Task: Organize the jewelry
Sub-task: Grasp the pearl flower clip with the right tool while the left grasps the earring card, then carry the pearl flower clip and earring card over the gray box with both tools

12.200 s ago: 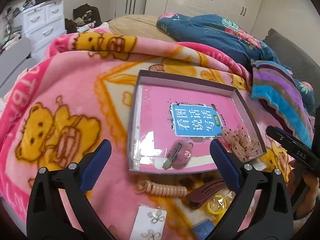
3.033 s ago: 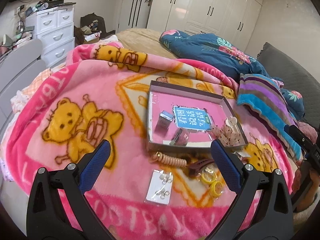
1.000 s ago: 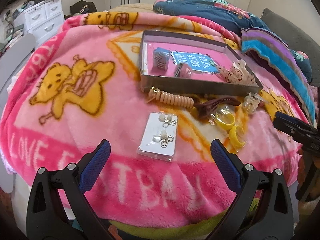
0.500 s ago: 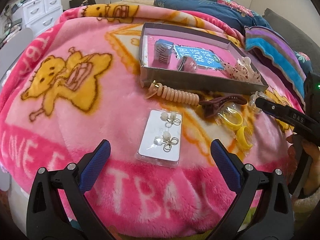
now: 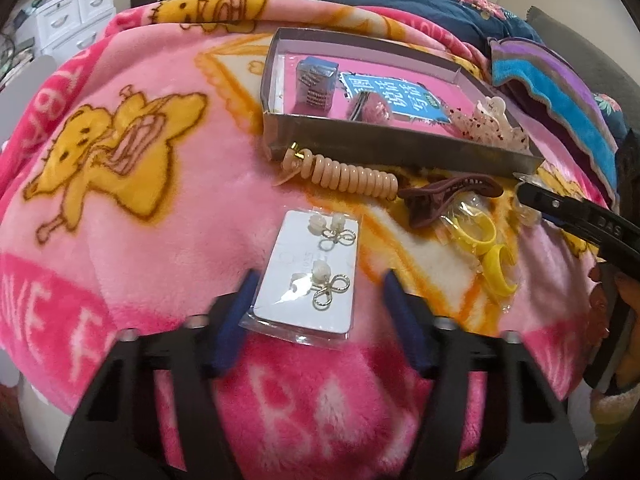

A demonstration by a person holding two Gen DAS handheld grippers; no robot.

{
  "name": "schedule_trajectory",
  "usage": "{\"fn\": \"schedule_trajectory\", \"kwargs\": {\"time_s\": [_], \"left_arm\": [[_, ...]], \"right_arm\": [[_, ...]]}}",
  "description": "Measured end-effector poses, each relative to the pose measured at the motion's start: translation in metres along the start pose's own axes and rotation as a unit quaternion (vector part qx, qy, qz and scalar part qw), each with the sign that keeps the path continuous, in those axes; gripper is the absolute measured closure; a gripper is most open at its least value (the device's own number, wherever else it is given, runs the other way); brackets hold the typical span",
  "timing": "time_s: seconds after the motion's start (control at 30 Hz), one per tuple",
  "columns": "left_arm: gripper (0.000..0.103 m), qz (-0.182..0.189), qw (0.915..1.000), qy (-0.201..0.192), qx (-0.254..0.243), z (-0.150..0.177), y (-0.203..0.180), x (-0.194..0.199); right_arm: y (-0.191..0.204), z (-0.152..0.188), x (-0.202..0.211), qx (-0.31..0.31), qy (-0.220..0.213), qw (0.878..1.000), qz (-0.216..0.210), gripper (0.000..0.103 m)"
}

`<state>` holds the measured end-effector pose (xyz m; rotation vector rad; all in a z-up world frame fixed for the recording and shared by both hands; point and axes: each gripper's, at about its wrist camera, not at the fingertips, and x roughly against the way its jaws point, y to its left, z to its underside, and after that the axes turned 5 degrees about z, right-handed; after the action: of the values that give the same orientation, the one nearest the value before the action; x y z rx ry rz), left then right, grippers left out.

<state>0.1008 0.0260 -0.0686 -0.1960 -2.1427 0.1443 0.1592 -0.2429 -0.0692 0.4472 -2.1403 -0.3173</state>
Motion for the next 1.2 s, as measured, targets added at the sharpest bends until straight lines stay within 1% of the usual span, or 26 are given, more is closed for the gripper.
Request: {"fn": "schedule_trajectory", "kwargs": {"time_s": [0.03, 0.07, 0.13, 0.27, 0.33, 0.53, 0.8, 1.2], "left_arm": [[0.067, 0.000, 1.0000, -0.001, 0.000, 0.000, 0.001, 0.001], [0.070, 0.001, 1.0000, -0.002, 0.002, 0.000, 0.002, 0.002], [0.072, 0.010, 0.9999, -0.005, 0.008, 0.000, 0.005, 0.005], [0.072, 0.027, 0.9993, -0.019, 0.015, -0.001, 0.005, 0.018], [0.072, 0.029, 0.9991, -0.028, 0.013, -0.003, 0.002, 0.025], [0.072, 0.040, 0.9977, -0.052, 0.014, -0.012, -0.001, 0.046], [0.072, 0.039, 0.9961, -0.079, 0.011, -0.037, -0.006, 0.062], [0.072, 0.042, 0.9931, -0.110, -0.003, -0.080, -0.017, 0.071]], "right_arm": [[0.001, 0.002, 0.002, 0.004, 0.002, 1.000, -0.003, 0.054], [0.002, 0.004, 0.006, 0.010, 0.004, 1.000, -0.005, 0.054], [0.005, 0.008, 0.011, 0.017, 0.007, 1.000, -0.008, 0.054], [0.011, 0.014, 0.023, 0.029, 0.011, 0.999, -0.020, 0.054], [0.015, 0.015, 0.029, 0.034, 0.010, 0.999, -0.027, 0.054], [0.033, 0.010, 0.049, 0.061, -0.012, 0.997, -0.046, 0.054], [0.047, -0.009, 0.064, 0.082, -0.040, 0.994, -0.061, 0.054], [0.049, -0.045, 0.077, 0.091, -0.083, 0.991, -0.060, 0.054]]}}
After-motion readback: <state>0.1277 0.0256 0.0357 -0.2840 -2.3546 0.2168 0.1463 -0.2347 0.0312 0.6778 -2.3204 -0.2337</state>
